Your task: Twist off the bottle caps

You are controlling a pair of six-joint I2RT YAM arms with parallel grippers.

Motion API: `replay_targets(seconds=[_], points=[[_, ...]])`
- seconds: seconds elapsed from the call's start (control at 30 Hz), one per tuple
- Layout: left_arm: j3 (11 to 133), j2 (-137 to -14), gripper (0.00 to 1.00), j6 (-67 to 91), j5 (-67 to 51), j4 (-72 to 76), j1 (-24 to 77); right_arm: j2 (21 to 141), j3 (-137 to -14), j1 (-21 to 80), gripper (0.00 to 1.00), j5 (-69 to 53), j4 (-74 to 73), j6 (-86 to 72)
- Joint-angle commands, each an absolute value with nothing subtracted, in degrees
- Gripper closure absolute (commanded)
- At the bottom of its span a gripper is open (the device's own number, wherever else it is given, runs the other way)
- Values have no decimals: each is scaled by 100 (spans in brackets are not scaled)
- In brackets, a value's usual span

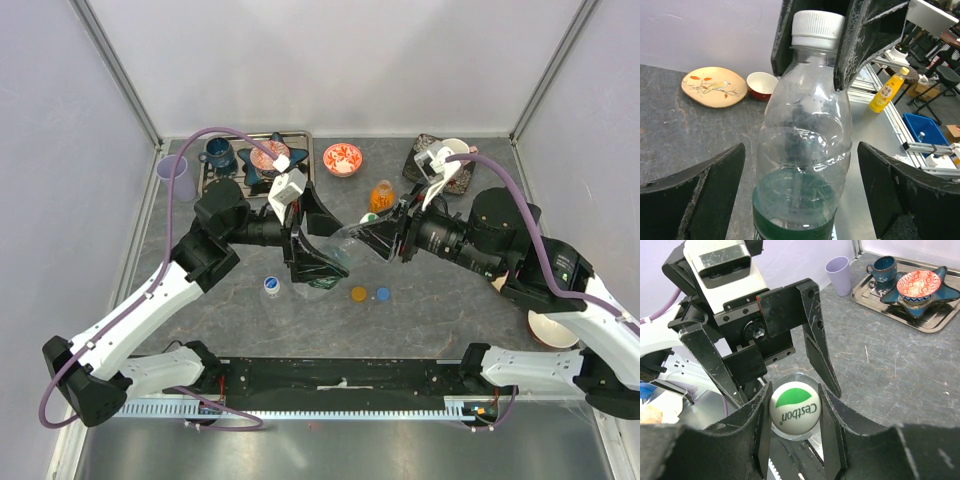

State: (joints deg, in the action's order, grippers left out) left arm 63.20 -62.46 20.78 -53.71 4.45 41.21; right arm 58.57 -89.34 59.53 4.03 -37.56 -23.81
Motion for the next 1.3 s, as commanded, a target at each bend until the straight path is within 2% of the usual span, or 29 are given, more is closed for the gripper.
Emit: replay_targets(seconds=[0.0,0.17,0.33,0.73,0.87,0.9,1.0,1.1,1.13,1.2,1.27], points=[[6328,-6118,0,2083,-5880,615,4122,5941,-9158,5985,100,141,-3358,-2487],[6223,-5994,1,1899,-5845,536,4210,6029,-9150,5985,100,26,-3200,-2593],[6249,-5985,9,1618,-5757,247,4315,6091,-9158,5985,100,-123,-3129,-2672],[6161,-5898,19,1090,-5300,-492,4474,6144,-9141,5985,100,-70,-3041,-2716],[6135,-5845,33,1028,-5195,-527,4474,6152,-9097,5985,100,-114,-3015,-2742],[6135,-5827,40,1020,-5168,-536,4474,6152,-9088,5985,100,-114,-3015,-2742],[6126,-5801,47,958,-5054,-571,4465,6126,-9026,5985,100,-114,-2997,-2768],[6108,-5739,50,870,-4861,-615,4474,6100,-9017,5985,67,-149,-3050,-2769],[6091,-5696,51,844,-4712,-633,4474,6100,-9061,5985,42,-132,-3076,-2760],[6082,-5669,52,783,-4501,-677,4482,6108,-9201,5985,20,-27,-3190,-2742],[6073,-5634,52,721,-4036,-747,4482,6117,-9307,5985,12,288,-3322,-2733]])
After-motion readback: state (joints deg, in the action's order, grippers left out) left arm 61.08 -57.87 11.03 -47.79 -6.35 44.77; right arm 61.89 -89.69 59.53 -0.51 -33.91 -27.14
